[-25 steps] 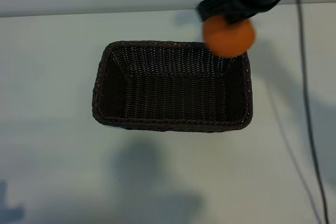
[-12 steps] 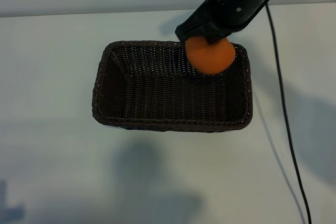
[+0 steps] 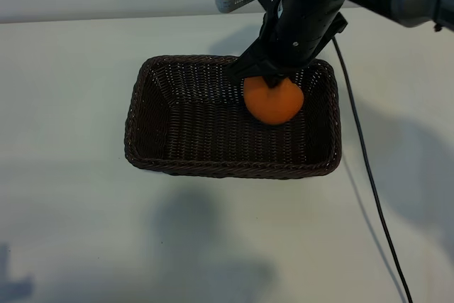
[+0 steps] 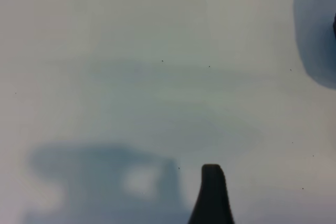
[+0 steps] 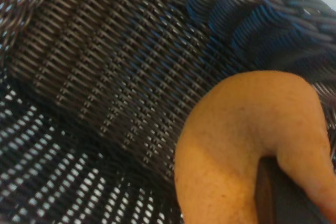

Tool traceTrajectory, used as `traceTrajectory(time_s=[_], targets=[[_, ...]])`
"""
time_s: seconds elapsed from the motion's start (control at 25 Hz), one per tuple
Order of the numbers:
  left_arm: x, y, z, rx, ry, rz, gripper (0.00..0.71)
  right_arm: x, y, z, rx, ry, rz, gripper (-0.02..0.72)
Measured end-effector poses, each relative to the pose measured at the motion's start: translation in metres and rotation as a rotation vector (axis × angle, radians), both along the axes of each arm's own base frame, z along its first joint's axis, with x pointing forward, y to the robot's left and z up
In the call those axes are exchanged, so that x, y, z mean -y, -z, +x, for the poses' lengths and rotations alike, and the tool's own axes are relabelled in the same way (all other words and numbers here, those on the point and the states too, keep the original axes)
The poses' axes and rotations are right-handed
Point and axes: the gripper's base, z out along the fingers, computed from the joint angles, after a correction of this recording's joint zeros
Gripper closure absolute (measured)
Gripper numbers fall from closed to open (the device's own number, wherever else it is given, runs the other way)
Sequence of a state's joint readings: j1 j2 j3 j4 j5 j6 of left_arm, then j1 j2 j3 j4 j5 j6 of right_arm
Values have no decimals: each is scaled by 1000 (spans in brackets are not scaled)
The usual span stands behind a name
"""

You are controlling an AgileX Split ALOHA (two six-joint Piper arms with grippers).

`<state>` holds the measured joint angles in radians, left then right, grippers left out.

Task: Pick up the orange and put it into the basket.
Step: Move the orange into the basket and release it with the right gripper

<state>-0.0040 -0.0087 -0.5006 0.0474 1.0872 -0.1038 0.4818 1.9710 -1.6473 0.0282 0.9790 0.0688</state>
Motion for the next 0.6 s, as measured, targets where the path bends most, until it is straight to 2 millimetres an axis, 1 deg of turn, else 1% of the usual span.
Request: traceTrajectory(time_s=[0.12,0.28,0.6], targets=[[0,0,0,0,0,0,140,-3,14,5,-19,-1,-9,630],[0,0,0,0,0,0,140,-4,27,8,-40,-5,-22,630],[0,0,0,0,0,0,140,-7,30,8,-47,-32,0,623]])
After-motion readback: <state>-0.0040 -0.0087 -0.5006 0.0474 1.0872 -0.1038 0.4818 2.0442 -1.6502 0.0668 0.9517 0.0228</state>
